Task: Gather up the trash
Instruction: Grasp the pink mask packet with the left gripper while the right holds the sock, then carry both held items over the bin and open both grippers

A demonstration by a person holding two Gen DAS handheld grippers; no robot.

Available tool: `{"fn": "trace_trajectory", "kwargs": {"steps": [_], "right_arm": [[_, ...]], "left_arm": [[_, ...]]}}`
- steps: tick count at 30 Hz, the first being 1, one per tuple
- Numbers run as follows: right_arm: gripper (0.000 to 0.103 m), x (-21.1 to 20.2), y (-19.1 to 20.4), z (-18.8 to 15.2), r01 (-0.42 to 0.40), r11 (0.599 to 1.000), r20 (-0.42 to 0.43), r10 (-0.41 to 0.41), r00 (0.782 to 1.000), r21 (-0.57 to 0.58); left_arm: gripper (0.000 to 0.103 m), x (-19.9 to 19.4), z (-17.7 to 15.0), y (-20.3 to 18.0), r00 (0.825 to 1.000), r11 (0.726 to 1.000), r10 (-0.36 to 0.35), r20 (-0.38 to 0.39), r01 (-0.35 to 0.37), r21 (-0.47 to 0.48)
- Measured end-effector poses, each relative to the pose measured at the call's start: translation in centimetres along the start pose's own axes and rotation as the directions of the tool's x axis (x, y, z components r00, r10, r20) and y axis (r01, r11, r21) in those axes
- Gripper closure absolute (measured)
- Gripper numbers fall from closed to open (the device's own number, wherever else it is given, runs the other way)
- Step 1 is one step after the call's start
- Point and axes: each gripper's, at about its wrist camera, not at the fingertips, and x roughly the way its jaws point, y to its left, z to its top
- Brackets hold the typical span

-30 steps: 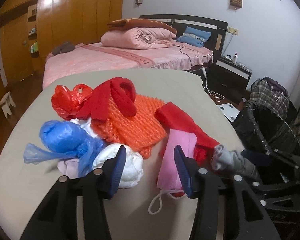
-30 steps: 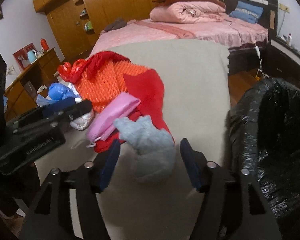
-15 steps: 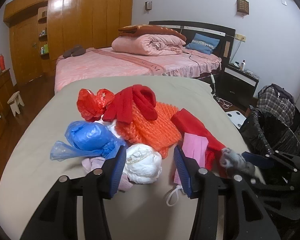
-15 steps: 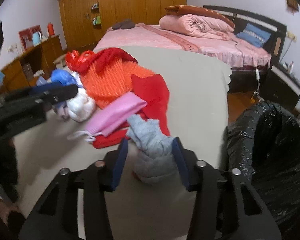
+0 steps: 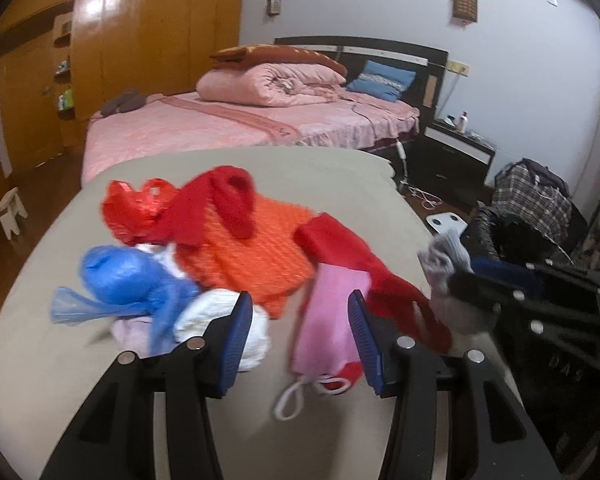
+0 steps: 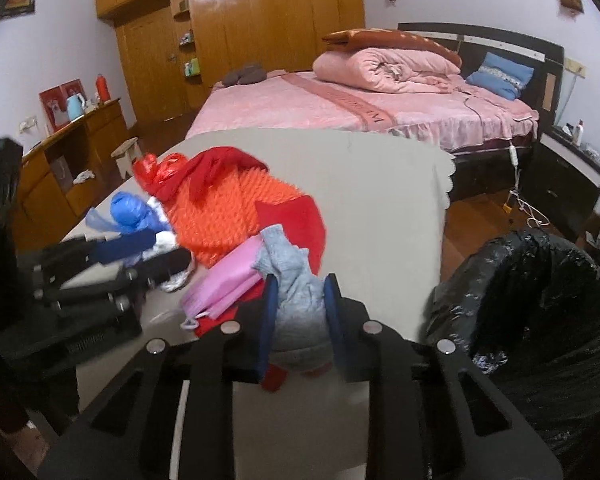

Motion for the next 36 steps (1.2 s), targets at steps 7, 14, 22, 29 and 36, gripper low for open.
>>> {"fn": "trace_trajectory", "kwargs": {"steps": [7, 14, 22, 29, 36], "right_arm": [[0.080, -0.2, -1.0, 0.4, 0.005, 1.000, 0.001, -0.005, 1.000, 0.031], [0.080, -0.4, -1.2, 0.5, -0.006, 0.999, 0.002, 0.006, 1.000, 0.045], [0.080, -3.4, -2.0, 2.5, -0.040, 0.996, 0.090, 0.033, 0.995, 0.076], [0.080, -7.7, -4.7, 3.5, -0.018, 0.992, 0.168, -0.003, 0.986, 0.128], [0.080, -11.4, -9.7, 1.7, 0.119, 0.973, 0.170, -0.154, 0.973, 0.199]], "left_arm": [[0.055, 3.1, -0.3, -1.4, 0.996, 1.000, -0.025, -0.083, 0.026, 0.018], [0.094, 3.1, 0.1, -1.0, 0.994, 0.997, -0.079, -0.079, 0.078, -0.016], [0.094, -1.3, 3.2, -0.5, 0.997, 0.997, -0.066, 0.042, 0.068, -0.048], [0.094, -3.2, 5.7, -3.7, 0.988, 0.992, -0.128, 0.087, 0.129, -0.007], [0.094, -2.8, 6.5, -10.5, 0.959, 0.960, -0.274, 0.072, 0.269, 0.072]]}}
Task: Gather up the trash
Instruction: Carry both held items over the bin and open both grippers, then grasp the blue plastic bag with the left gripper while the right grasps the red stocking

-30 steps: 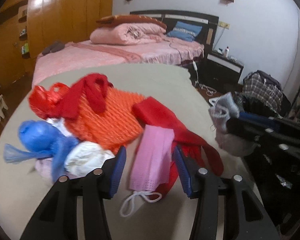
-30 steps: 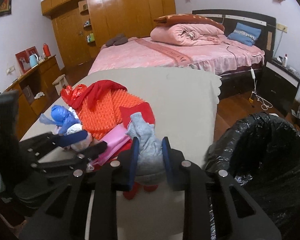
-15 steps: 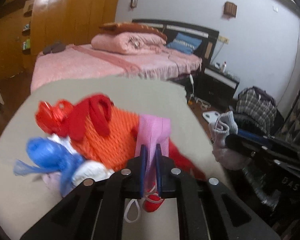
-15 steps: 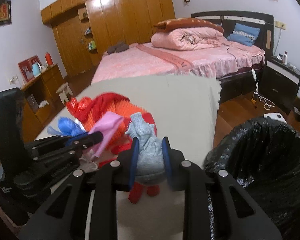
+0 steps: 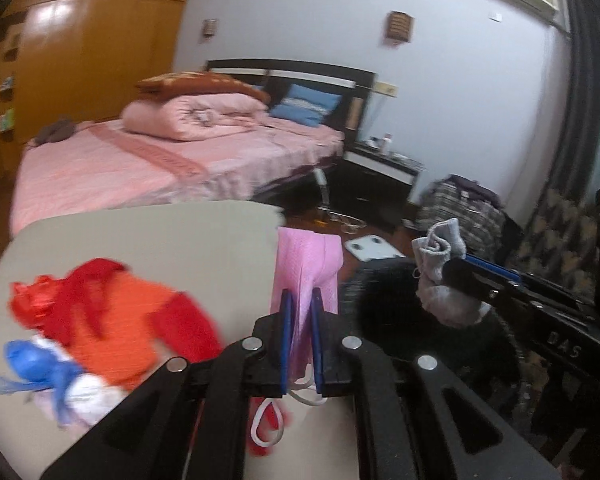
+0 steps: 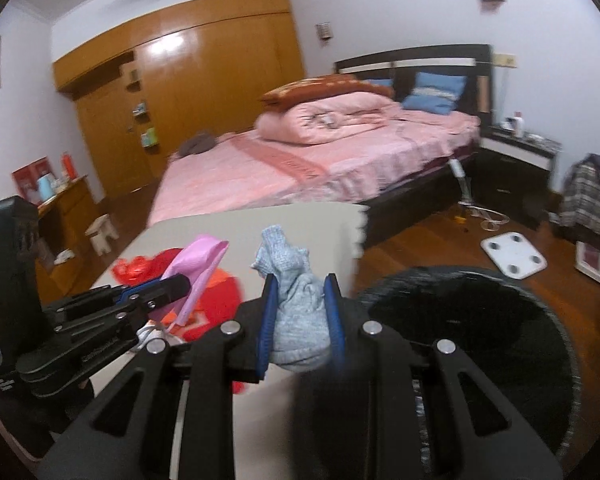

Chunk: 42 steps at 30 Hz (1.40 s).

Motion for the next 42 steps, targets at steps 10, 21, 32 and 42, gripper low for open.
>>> {"fn": "trace_trajectory", "kwargs": {"steps": [10, 21, 32, 42], "right_arm": [[0.074, -2.4, -8.5, -2.2, 0.247, 0.966, -0.024, -0.246, 0.969, 0.081], [0.011, -1.4, -6.3, -2.2, 0.221, 0.970, 0.027, -0.224, 0.974, 0.098], [0.011, 7.0, 8.0, -2.1, -0.068, 0.996, -0.051, 0.064, 0.997, -0.066], [0.020, 15.3, 12.5, -5.6, -0.083, 0.990, -0.224, 0.055, 0.973, -0.117]], "left_arm": [[0.073, 4.9, 0.1, -8.8, 0.974, 0.973, -0.216, -0.069, 0.220, 0.070], [0.041, 1.9, -0.6, -3.2, 1.000, 0.998, 0.013, 0.016, -0.014, 0.060], [0.041, -4.8, -3.8, 10.0, 0.915, 0.916, 0.402, 0.045, -0.401, -0.027], [0.041, -6.6, -6.6, 16.2, 0.853, 0.849, 0.522, -0.010, -0.520, -0.094]]}}
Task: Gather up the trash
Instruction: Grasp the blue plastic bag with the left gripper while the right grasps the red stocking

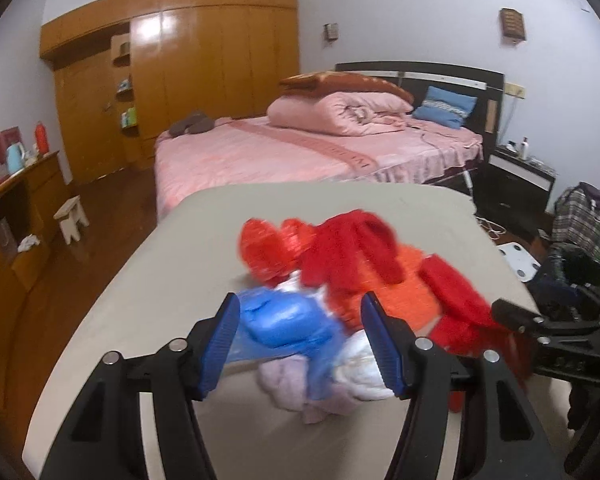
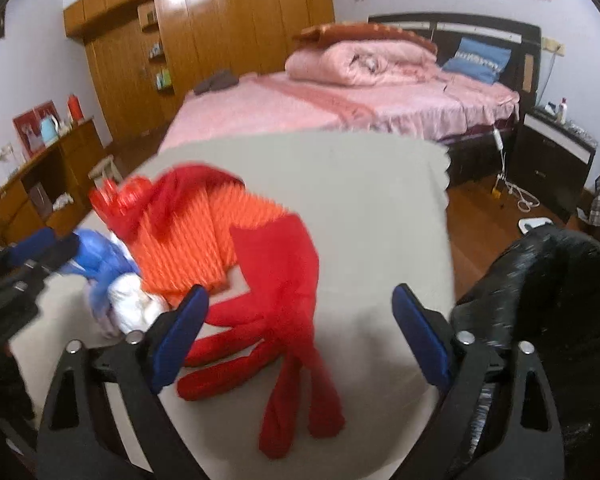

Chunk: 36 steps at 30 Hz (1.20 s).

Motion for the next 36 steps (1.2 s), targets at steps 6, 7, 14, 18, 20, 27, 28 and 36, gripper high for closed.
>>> {"fn": "trace_trajectory", "kwargs": {"steps": [6, 7, 14, 18, 20, 27, 28, 36], "right_arm": [[0.030, 2.2, 0.3, -0.7, -0.010, 1.000, -0.084, 0.010, 0.996, -0.002], [0.030, 2.2, 0.2, -0.8, -0.011, 1.000, -0.085, 0.010, 0.996, -0.002], [0.030, 2.0, 0.1, -1.1, -0.001, 1.000, -0.089, 0.001, 0.996, -0.005], [0.031, 2.2, 0.0, -1.0, -0.005, 1.000, -0.096, 0.004, 0.995, -0.009], [0.031, 2.2, 0.1, -1.1, -0.009, 1.000, -0.095, 0.007, 0.995, -0.012], [0.077, 2.9, 0.5, -1.2, -0.054, 0.998, -0.129, 0.049, 0.990, -0.034], [0.089, 2.8, 0.5, -1.1, -0.069, 0.997, -0.130, 0.064, 0.989, -0.036], [0.094, 0.4, 0.2, 0.1, -0.131, 0.991, -0.078, 0.130, 0.988, 0.001]], "left_arm": [[0.041, 1.1, -0.7, 1.0, 1.000, 1.000, 0.007, -0.026, -0.007, -0.015], [0.041, 1.3, -0.8, 1.1, 1.000, 1.000, 0.005, -0.029, -0.005, -0.020], [0.041, 2.7, -0.8, 0.8, 0.999, 0.999, -0.012, -0.045, 0.011, -0.030], [0.041, 3.9, -1.0, 0.8, 0.998, 0.999, -0.016, -0.063, 0.013, -0.037], [0.049, 4.4, -1.1, 0.9, 0.997, 0.999, -0.025, -0.072, 0.022, -0.047], [0.064, 4.6, -1.4, 1.1, 0.997, 0.998, -0.027, -0.072, 0.022, -0.066], [0.064, 4.4, -1.4, 1.1, 0.997, 0.997, -0.026, -0.069, 0.022, -0.068], [0.065, 1.9, -0.1, 1.1, 1.000, 0.996, -0.022, -0.008, 0.021, -0.084]]}}
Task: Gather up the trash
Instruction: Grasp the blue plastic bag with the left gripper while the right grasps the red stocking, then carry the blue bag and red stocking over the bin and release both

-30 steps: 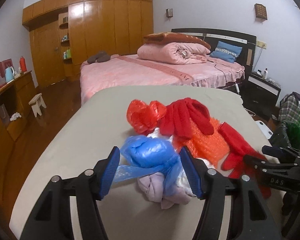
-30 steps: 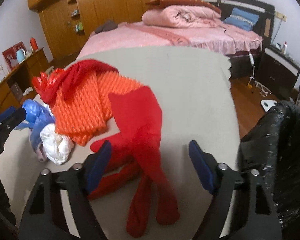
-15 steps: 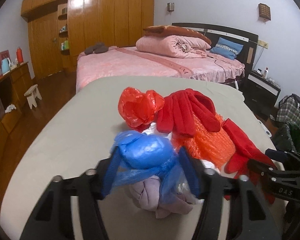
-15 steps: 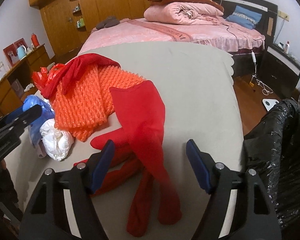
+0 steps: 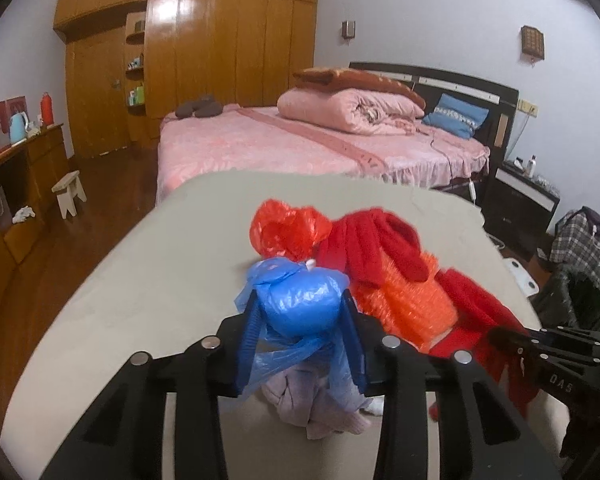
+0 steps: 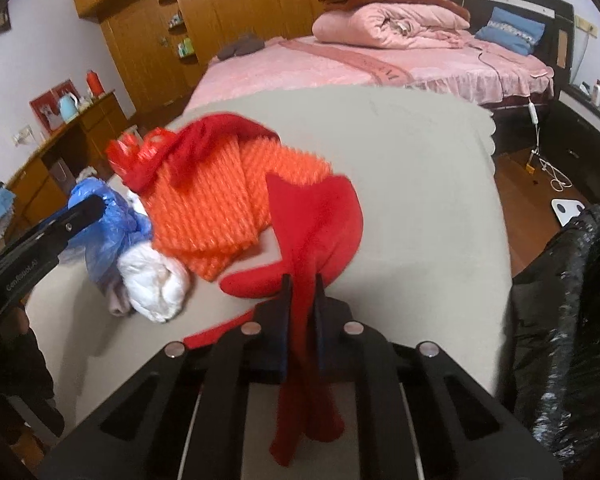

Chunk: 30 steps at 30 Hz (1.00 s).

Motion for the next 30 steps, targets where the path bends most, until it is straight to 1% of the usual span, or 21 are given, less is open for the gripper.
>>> {"fn": "trace_trajectory", "kwargs": {"steps": [6, 12, 20, 30], "right_arm": [[0.095, -2.3, 0.0, 1.2, -0.020, 1.000, 0.055, 0.020, 0.998, 0.012], [0.096, -4.3, 0.3, 2.6, -0.042, 0.999, 0.108, 0.041, 0.993, 0.003], [0.096, -6.2, 0.3, 3.4, -0.072, 0.997, 0.146, 0.071, 0.987, 0.001], [0.096, -9.1, 0.0, 3.9, -0.058, 0.998, 0.191, 0.062, 0.980, -0.023]], "left_arm": [[0.065, -1.8, 2.1, -0.6, 0.998, 1.000, -0.023, 0.058, 0.022, 0.007], [0.065, -3.3, 3.4, -1.2, 0.995, 0.999, -0.033, 0.093, 0.031, 0.019], [0.065, -5.1, 4.1, -2.3, 0.991, 0.999, -0.052, 0.125, 0.050, 0.022], [0.065, -6.4, 4.8, -4.4, 0.985, 0.996, -0.085, 0.148, 0.079, 0.046]]}}
